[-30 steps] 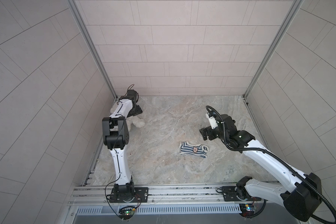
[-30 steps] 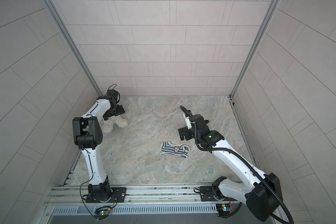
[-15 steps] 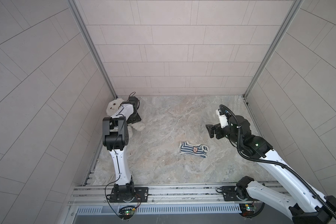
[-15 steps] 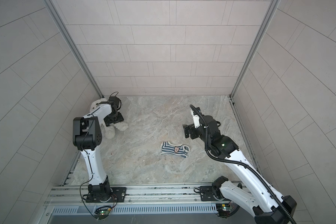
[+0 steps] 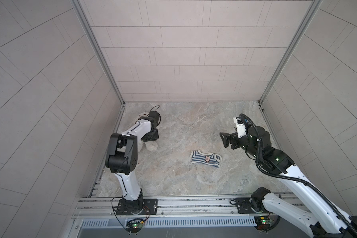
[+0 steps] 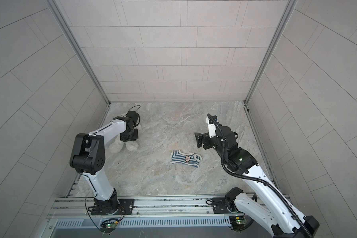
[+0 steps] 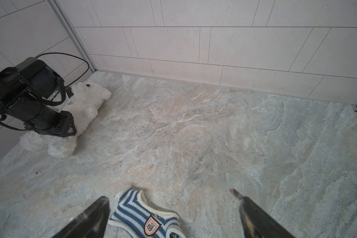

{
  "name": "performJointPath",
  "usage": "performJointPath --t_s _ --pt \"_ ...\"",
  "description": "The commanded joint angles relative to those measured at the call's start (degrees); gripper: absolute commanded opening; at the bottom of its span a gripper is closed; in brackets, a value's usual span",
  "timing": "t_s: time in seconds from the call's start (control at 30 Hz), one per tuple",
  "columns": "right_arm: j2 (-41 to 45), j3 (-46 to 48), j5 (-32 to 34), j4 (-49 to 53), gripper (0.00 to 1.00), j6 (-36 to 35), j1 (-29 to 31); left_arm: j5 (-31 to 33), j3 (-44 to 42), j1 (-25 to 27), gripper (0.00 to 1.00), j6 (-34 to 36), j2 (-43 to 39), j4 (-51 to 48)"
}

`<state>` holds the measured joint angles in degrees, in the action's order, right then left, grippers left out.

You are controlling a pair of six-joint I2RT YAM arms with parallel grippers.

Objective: Dress the teddy bear
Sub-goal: 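Drag the bear toward the sweater with the left gripper while the right descends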

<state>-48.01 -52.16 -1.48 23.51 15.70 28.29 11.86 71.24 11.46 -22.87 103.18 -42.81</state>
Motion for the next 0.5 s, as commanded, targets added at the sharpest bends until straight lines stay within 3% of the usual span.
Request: performJointPath --t_s 0.0,0.27,0.37,0.47 --pt "1.39 0.83 -0.94 -1.19 0.99 1.9 0.09 0.83 -6.16 6.59 0.36 -0.17 -7.21 -0.64" --pt "-3.38 2.2 -3.86 -0.31 0.99 1.74 0.09 3.93 -22.22 23.7 0.37 -9.68 -22.89 1.04" --pt "-6.84 2.36 -4.42 -0.09 1.0 1.54 0.09 6.69 -25.32 29.3 0.47 -11.89 -25.99 0.89" --pt "-9.3 2.59 -5.0 -0.09 1.0 1.64 0.09 6.51 -25.89 30.28 0.67 -11.5 -27.59 0.19"
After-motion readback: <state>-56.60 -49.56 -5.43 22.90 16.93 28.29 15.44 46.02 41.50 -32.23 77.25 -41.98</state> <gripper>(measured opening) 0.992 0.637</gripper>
